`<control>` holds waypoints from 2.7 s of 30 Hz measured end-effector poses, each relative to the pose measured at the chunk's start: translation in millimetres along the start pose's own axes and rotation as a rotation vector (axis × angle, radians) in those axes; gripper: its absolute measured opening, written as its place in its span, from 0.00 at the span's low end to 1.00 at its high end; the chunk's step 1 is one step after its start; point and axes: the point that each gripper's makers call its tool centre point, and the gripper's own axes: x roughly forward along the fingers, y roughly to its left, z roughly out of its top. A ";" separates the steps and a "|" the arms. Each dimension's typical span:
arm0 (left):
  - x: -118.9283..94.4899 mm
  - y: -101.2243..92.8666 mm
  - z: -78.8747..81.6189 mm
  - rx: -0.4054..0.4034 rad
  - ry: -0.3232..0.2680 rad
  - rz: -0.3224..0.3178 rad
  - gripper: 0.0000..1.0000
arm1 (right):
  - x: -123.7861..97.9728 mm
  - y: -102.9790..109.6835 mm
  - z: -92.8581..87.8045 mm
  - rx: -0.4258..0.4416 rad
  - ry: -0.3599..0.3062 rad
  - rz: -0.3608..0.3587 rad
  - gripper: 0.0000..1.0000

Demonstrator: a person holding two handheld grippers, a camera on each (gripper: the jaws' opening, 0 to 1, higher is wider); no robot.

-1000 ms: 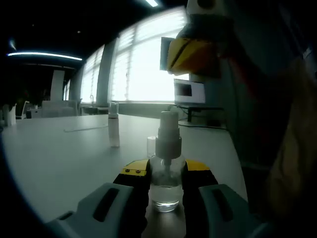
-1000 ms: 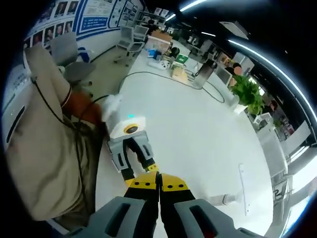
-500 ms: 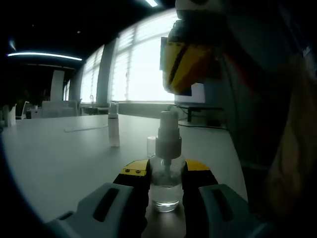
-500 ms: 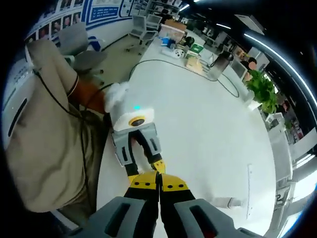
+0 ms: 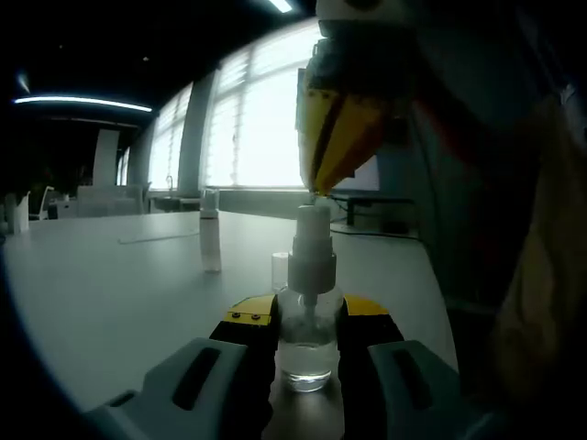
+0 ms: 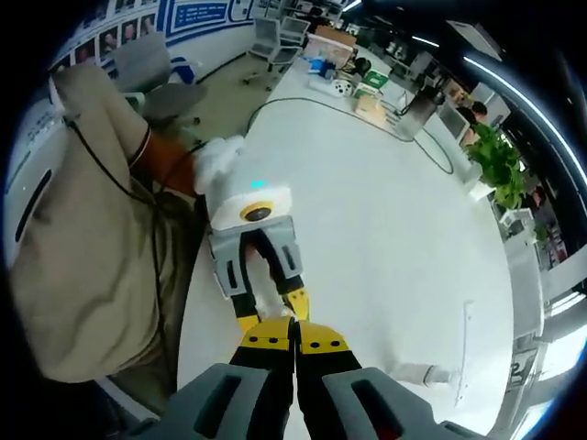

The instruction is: Clamp pump bottle remove cover press pump head put on cover

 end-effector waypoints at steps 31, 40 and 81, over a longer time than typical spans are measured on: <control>0.8 -4.6 0.4 0.005 0.001 0.000 0.16 | 6.3 2.0 -1.7 -0.056 0.070 0.068 0.00; 0.9 -5.6 0.6 0.004 0.001 -0.001 0.16 | 7.3 2.5 -1.6 -0.084 0.106 0.112 0.00; 0.9 -3.6 0.0 0.010 0.002 -0.002 0.16 | 11.3 10.3 -4.7 -0.233 0.293 0.290 0.00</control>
